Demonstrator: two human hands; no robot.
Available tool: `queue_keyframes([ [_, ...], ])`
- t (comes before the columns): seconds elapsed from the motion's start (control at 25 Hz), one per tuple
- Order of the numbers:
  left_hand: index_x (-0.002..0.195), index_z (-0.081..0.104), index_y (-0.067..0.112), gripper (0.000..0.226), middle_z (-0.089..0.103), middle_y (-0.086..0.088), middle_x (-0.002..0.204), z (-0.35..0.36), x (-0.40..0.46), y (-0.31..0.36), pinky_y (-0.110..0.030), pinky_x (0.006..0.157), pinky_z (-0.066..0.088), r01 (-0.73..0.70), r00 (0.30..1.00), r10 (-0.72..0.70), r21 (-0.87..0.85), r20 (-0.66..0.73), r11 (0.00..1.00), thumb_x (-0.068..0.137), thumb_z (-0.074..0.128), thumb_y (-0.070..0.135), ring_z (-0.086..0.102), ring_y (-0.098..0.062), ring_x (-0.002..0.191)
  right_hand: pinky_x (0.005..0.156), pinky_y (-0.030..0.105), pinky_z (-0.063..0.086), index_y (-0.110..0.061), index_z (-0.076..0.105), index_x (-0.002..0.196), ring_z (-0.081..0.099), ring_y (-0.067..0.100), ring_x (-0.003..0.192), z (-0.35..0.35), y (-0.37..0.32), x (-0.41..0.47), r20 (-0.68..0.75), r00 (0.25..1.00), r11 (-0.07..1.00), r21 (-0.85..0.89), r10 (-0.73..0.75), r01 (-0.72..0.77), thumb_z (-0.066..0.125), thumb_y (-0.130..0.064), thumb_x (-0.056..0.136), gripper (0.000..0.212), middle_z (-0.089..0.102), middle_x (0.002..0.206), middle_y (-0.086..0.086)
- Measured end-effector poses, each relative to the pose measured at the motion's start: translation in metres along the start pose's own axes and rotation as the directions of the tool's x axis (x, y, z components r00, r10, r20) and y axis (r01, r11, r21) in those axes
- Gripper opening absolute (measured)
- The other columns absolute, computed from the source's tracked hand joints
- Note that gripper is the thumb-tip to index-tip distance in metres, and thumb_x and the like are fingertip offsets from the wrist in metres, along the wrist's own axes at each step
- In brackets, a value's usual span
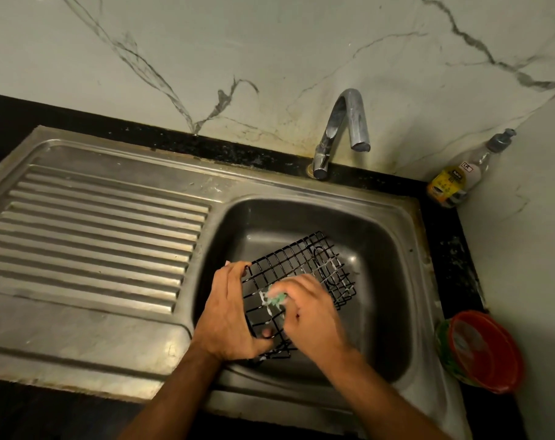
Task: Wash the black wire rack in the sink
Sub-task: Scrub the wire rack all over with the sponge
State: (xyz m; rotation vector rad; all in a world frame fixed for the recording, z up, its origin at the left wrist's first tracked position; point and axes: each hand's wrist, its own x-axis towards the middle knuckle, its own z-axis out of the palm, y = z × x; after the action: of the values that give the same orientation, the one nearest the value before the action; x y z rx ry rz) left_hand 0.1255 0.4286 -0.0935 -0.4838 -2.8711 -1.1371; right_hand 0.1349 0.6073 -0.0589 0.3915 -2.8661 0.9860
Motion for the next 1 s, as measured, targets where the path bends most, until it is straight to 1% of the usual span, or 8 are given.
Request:
queue_keyframes([
  [0.08, 0.142, 0.033, 0.005, 0.117, 0.037, -0.005, 0.13, -0.002, 0.0, 0.002, -0.002, 0.111, 0.012, 0.021, 1.0, -0.021, -0.02, -0.004, 1.0, 0.045, 0.083, 0.049, 0.038, -0.016, 0.122, 0.088, 0.01, 0.04, -0.024, 0.07, 0.098, 0.055, 0.008, 0.099, -0.008, 0.022, 0.013, -0.013, 0.998, 0.994, -0.088, 0.064, -0.065, 0.048, -0.006, 0.084, 0.032, 0.061, 0.102, -0.006],
  [0.24, 0.145, 0.032, 0.006, 0.117, 0.039, -0.006, 0.133, 0.001, 0.0, -0.002, -0.012, 0.118, 0.013, 0.019, 1.0, -0.019, 0.0, -0.013, 1.0, 0.049, 0.082, 0.051, 0.04, -0.025, 0.131, 0.07, 0.006, 0.037, -0.027, 0.071, 0.105, 0.057, 0.003, 0.09, -0.023, 0.062, 0.033, -0.135, 0.896, 0.901, -0.044, 0.423, -0.432, 0.058, -0.003, 0.092, 0.03, 0.064, 0.104, -0.008],
  [0.32, 0.146, 0.031, 0.007, 0.119, 0.038, -0.007, 0.134, 0.001, -0.001, -0.003, -0.021, 0.119, 0.022, 0.03, 1.0, -0.03, -0.008, -0.007, 1.0, 0.049, 0.083, 0.051, 0.04, -0.027, 0.132, 0.067, 0.004, 0.04, -0.027, 0.071, 0.102, 0.057, -0.002, 0.088, -0.02, 0.051, 0.029, -0.109, 0.919, 0.924, -0.015, 0.379, -0.382, 0.058, 0.0, 0.091, 0.032, 0.067, 0.107, -0.006],
  [0.48, 0.145, 0.032, 0.005, 0.118, 0.041, -0.008, 0.132, 0.003, 0.0, -0.003, -0.035, 0.117, 0.037, 0.013, 1.0, -0.013, -0.006, -0.015, 1.0, 0.049, 0.082, 0.051, 0.043, -0.029, 0.128, 0.085, 0.004, 0.043, -0.026, 0.068, 0.091, 0.059, -0.003, 0.099, -0.007, 0.01, -0.004, -0.021, 0.992, 0.991, 0.055, 0.121, -0.12, 0.059, 0.0, 0.085, 0.028, 0.063, 0.105, -0.012],
  [0.56, 0.146, 0.032, 0.005, 0.118, 0.042, -0.008, 0.133, 0.004, 0.0, -0.004, -0.033, 0.12, 0.032, 0.021, 1.0, -0.021, -0.007, -0.009, 1.0, 0.049, 0.082, 0.051, 0.043, -0.029, 0.129, 0.088, 0.006, 0.044, -0.023, 0.069, 0.093, 0.059, -0.003, 0.101, -0.007, 0.01, -0.009, -0.008, 0.998, 0.997, 0.047, 0.066, -0.065, 0.061, -0.016, 0.086, 0.014, 0.063, 0.105, -0.014],
  [0.64, 0.146, 0.031, 0.005, 0.118, 0.041, -0.008, 0.133, 0.004, 0.0, -0.004, -0.02, 0.122, 0.019, 0.026, 1.0, -0.026, 0.001, -0.004, 1.0, 0.049, 0.081, 0.051, 0.043, -0.029, 0.13, 0.087, 0.008, 0.045, -0.024, 0.072, 0.095, 0.06, -0.004, 0.098, -0.009, 0.018, -0.003, 0.009, 0.998, 0.997, 0.054, 0.055, -0.056, 0.064, -0.025, 0.089, 0.01, 0.065, 0.104, -0.014],
  [0.8, 0.146, 0.031, 0.005, 0.118, 0.041, -0.007, 0.132, 0.002, 0.001, -0.002, -0.015, 0.121, 0.01, 0.019, 1.0, -0.019, 0.01, -0.002, 1.0, 0.05, 0.08, 0.052, 0.042, -0.028, 0.129, 0.071, 0.002, 0.044, -0.024, 0.072, 0.102, 0.055, -0.013, 0.082, -0.013, 0.041, 0.02, -0.029, 0.978, 0.979, 0.001, 0.205, -0.205, 0.064, -0.025, 0.095, 0.011, 0.066, 0.099, -0.013],
  [1.0, 0.144, 0.032, 0.005, 0.114, 0.04, -0.001, 0.13, -0.002, 0.0, 0.001, -0.017, 0.123, 0.009, -0.026, 0.999, 0.026, -0.011, -0.038, 1.0, 0.051, 0.081, 0.049, 0.041, -0.023, 0.128, 0.076, 0.018, 0.055, -0.018, 0.069, 0.119, 0.065, 0.005, 0.091, -0.026, 0.083, 0.047, -0.202, 0.847, 0.87, 0.067, 0.492, -0.489, 0.062, -0.014, 0.095, 0.025, 0.069, 0.115, 0.0],
])
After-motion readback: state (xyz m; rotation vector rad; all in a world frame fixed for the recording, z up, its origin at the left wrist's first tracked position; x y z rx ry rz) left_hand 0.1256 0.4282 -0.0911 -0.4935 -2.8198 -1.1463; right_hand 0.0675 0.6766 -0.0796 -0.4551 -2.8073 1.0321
